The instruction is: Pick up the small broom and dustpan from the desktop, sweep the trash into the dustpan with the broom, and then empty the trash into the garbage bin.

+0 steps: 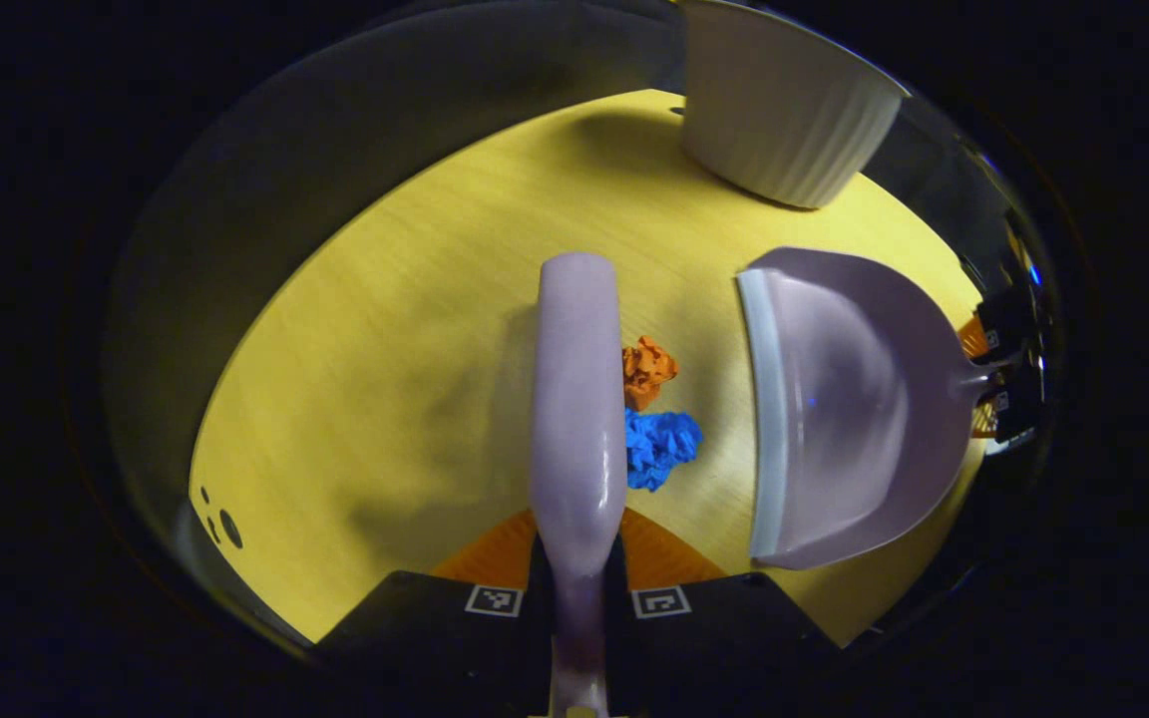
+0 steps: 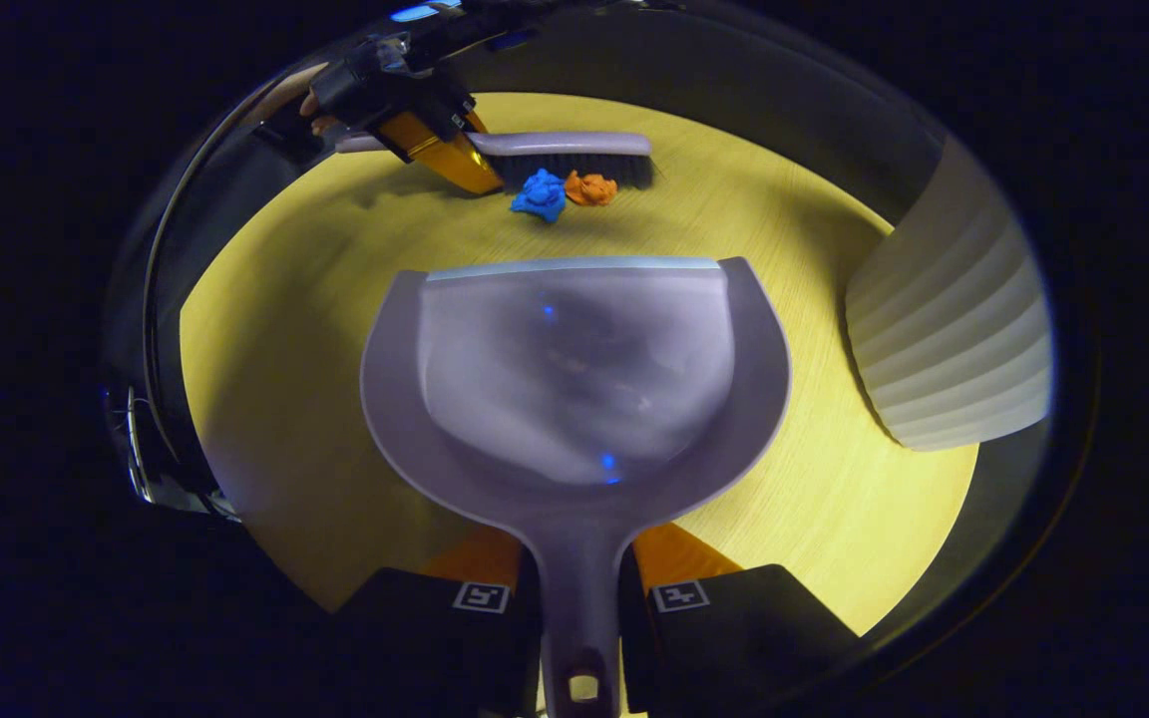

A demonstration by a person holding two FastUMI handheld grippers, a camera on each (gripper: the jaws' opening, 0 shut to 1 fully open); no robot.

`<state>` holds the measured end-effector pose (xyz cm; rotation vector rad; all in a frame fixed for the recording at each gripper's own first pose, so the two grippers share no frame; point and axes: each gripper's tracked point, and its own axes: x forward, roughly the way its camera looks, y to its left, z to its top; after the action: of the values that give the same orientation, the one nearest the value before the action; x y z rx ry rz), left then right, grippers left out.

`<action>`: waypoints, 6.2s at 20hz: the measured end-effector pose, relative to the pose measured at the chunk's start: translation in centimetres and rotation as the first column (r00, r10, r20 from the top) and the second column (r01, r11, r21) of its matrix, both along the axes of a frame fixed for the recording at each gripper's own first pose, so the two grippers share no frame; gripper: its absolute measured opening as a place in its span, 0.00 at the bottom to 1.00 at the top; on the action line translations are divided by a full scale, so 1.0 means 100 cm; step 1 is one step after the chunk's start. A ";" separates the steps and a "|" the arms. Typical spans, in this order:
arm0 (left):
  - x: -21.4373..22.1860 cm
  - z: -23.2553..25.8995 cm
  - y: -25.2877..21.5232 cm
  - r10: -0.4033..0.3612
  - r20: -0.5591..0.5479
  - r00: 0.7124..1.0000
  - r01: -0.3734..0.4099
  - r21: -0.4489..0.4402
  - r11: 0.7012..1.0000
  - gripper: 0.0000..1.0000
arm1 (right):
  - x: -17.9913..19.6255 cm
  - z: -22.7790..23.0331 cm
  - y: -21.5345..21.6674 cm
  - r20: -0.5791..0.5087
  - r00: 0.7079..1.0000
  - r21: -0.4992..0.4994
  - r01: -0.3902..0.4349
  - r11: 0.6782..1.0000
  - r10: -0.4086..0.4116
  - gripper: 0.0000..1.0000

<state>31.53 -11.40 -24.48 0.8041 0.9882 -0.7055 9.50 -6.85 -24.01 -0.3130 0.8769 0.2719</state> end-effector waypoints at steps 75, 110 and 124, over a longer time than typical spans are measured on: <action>-0.246 0.075 -0.028 0.753 -0.092 0.652 -0.678 -0.515 0.524 0.26 | 0.141 0.140 -0.294 0.210 0.967 -0.339 0.212 0.917 -0.147 0.32; -0.257 0.095 0.013 0.801 0.069 0.595 -0.641 -0.562 0.524 0.26 | 0.137 0.121 -0.325 0.280 0.899 -0.278 0.411 0.868 -0.336 0.37; -0.317 0.088 0.045 0.719 0.066 0.692 -0.525 -0.637 0.564 0.25 | 0.057 0.131 -0.183 0.318 0.794 0.269 0.448 0.853 -0.517 0.39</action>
<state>-0.13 -6.87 -15.67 -0.0281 0.6243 -0.1824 15.25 -25.15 -10.88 0.0418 0.5125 -0.1907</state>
